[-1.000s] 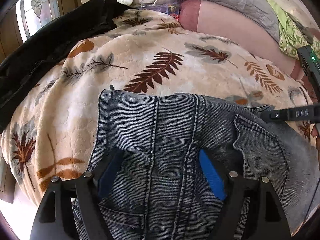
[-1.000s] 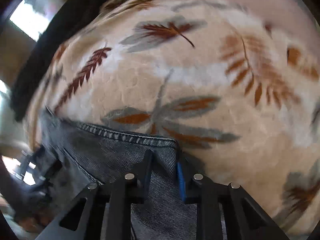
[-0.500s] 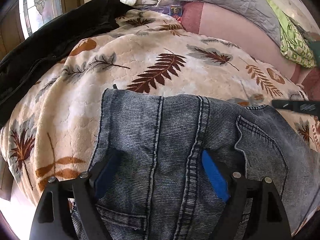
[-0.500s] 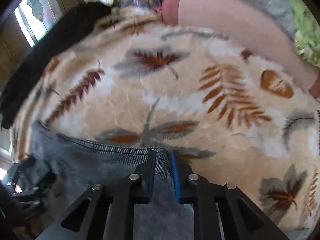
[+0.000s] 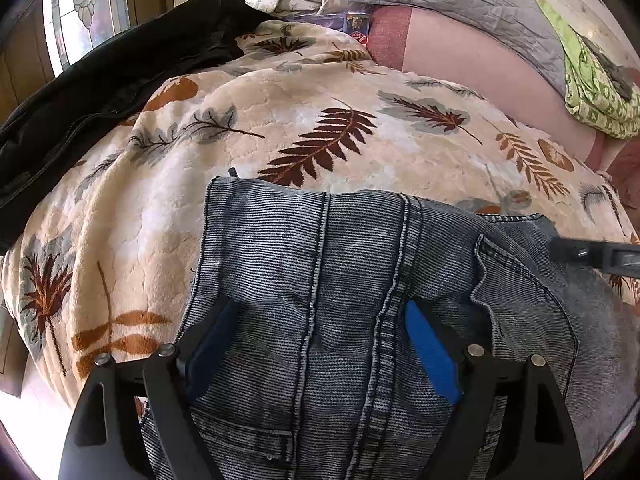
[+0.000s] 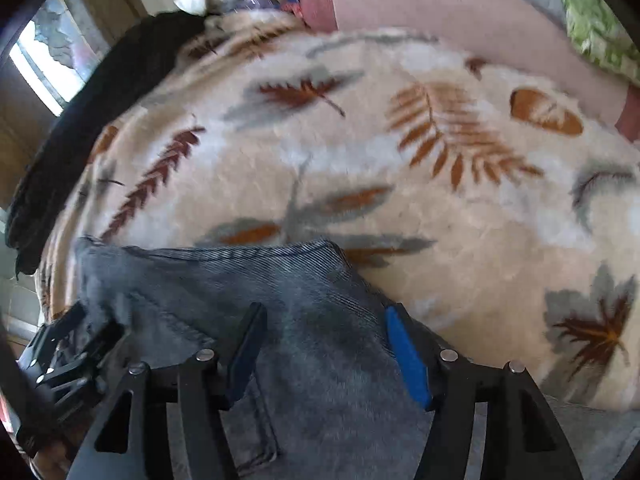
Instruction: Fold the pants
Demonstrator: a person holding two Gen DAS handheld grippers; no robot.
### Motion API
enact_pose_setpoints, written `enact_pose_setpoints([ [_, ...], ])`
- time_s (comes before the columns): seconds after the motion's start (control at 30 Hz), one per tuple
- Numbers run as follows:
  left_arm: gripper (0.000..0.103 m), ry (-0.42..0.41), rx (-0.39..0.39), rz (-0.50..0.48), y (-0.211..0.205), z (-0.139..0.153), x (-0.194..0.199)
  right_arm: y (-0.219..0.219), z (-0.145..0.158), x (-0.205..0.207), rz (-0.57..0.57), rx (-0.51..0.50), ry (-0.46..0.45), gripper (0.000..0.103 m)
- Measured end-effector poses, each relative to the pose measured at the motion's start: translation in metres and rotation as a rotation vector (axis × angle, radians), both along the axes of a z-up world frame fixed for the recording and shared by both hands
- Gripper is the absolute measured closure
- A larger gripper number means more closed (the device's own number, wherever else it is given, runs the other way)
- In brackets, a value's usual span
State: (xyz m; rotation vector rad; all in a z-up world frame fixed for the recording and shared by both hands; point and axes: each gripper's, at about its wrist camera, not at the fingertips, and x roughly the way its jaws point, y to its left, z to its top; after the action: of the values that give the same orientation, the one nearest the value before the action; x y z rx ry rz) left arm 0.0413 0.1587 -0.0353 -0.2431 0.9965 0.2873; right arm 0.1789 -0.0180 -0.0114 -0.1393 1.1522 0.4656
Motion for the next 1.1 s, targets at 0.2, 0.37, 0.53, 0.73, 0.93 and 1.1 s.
enact_pose_setpoints([
  [0.2, 0.016, 0.0, 0.001, 0.001, 0.0, 0.0, 0.0, -0.008, -0.029, -0.003, 0.004, -0.021, 0.083, 0.03],
  [0.37, 0.016, -0.001, 0.001, 0.004, 0.0, 0.0, 0.0, -0.012, -0.014, -0.002, -0.012, 0.032, 0.071, 0.027],
  [0.53, 0.016, -0.001, 0.001, 0.009, 0.0, 0.0, 0.0, -0.041, 0.012, -0.026, -0.036, 0.086, 0.025, 0.027],
  [0.73, 0.016, -0.002, 0.0, 0.01, 0.0, 0.0, -0.001, -0.116, 0.03, -0.07, -0.17, 0.25, 0.045, 0.027],
  [0.93, 0.016, -0.024, 0.029, 0.043, -0.003, 0.009, -0.006, -0.233, 0.034, -0.133, -0.437, 0.488, 0.088, 0.027],
  [1.1, 0.016, -0.166, 0.103, 0.049, -0.018, 0.038, -0.016, -0.315, 0.021, -0.183, -0.636, 0.607, 0.097, 0.026],
])
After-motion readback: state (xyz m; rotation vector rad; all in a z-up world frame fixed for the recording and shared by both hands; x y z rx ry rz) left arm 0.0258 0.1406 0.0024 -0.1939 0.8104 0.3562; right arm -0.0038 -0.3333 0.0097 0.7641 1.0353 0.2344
